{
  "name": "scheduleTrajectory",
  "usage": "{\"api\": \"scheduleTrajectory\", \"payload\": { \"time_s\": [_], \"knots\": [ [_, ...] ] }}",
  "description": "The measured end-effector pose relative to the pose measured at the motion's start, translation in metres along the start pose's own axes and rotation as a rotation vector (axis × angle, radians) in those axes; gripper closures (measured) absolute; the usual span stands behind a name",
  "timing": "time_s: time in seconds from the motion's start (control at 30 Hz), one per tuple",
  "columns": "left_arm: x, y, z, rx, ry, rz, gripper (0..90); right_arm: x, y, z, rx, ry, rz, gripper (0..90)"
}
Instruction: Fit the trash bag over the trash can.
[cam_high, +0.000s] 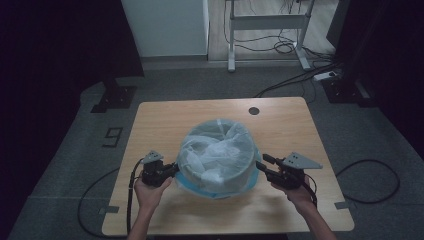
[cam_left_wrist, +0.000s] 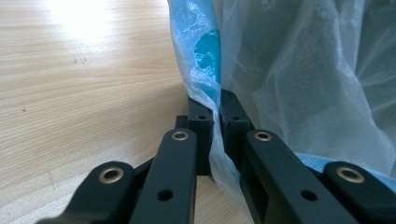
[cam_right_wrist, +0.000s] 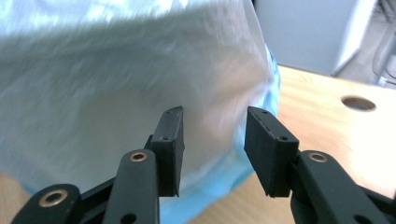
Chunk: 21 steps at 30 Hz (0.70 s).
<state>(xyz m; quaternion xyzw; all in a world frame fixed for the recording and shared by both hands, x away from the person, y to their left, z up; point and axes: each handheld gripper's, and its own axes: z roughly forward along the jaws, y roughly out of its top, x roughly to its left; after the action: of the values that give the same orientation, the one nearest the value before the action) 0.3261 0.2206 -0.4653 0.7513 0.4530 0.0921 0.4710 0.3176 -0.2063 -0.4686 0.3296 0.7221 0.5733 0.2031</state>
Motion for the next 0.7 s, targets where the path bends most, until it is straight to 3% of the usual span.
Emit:
{"api": "scheduleTrajectory", "payload": {
  "time_s": [0.13, 0.23, 0.43, 0.53, 0.6, 0.7],
  "knots": [
    [0.002, 0.000, -0.001, -0.007, -0.004, -0.003, 85.3, -0.008, 0.003, 0.011, -0.016, 0.080, -0.013, 57.5],
    [0.002, 0.001, -0.001, -0.009, -0.008, -0.004, 85.3, -0.009, 0.004, 0.015, -0.038, 0.133, -0.019, 63.5],
    [0.002, 0.000, 0.000, -0.013, -0.013, -0.005, 85.4, -0.006, 0.008, 0.017, -0.040, 0.161, -0.039, 84.0],
    [0.001, 0.000, 0.000, -0.013, -0.012, -0.002, 85.4, -0.003, 0.006, 0.017, -0.023, 0.158, -0.052, 89.0],
    [0.001, 0.000, 0.000, -0.011, -0.011, -0.002, 85.4, -0.004, 0.003, 0.018, 0.000, 0.122, -0.052, 88.9],
    [0.001, 0.000, 0.000, -0.013, -0.008, -0.003, 85.4, -0.010, -0.007, 0.020, 0.020, 0.070, -0.013, 80.1]
  ]
}}
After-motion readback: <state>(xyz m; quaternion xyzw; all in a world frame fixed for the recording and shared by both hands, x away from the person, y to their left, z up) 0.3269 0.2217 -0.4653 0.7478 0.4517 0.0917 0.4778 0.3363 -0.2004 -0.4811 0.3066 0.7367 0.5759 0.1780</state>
